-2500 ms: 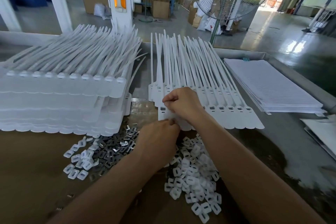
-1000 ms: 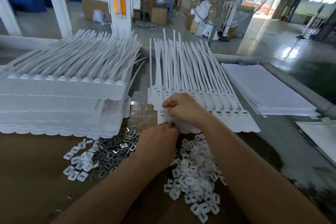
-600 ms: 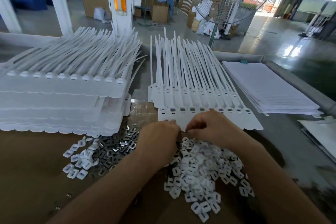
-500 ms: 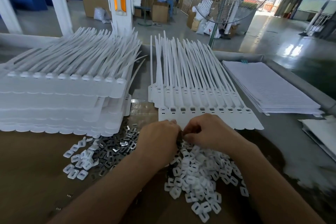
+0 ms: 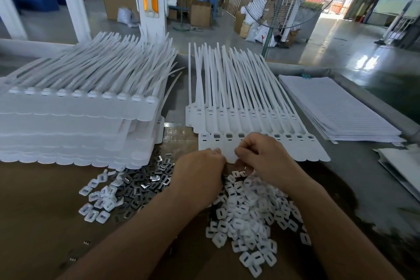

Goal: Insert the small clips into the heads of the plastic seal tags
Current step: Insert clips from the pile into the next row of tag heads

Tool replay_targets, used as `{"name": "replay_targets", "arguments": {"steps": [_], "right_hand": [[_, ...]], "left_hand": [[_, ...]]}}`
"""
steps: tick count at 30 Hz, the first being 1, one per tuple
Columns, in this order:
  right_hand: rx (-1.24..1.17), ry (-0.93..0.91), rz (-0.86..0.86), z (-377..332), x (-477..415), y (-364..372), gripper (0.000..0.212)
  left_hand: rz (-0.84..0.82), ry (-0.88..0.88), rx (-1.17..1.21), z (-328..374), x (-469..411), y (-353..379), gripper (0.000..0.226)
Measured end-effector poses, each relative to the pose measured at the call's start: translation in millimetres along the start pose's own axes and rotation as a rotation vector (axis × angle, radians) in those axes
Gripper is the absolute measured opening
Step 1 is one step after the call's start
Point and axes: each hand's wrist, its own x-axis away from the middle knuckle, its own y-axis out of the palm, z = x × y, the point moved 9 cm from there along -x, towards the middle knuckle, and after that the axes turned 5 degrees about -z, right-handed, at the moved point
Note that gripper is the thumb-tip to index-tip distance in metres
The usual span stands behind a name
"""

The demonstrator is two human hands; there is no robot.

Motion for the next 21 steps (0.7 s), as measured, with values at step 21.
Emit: {"name": "replay_targets", "arguments": {"steps": [21], "right_hand": [[0.215, 0.002, 0.102, -7, -70, 9, 0.011]], "left_hand": [[-0.033, -0.005, -0.011, 2, -1, 3, 0.036]]}}
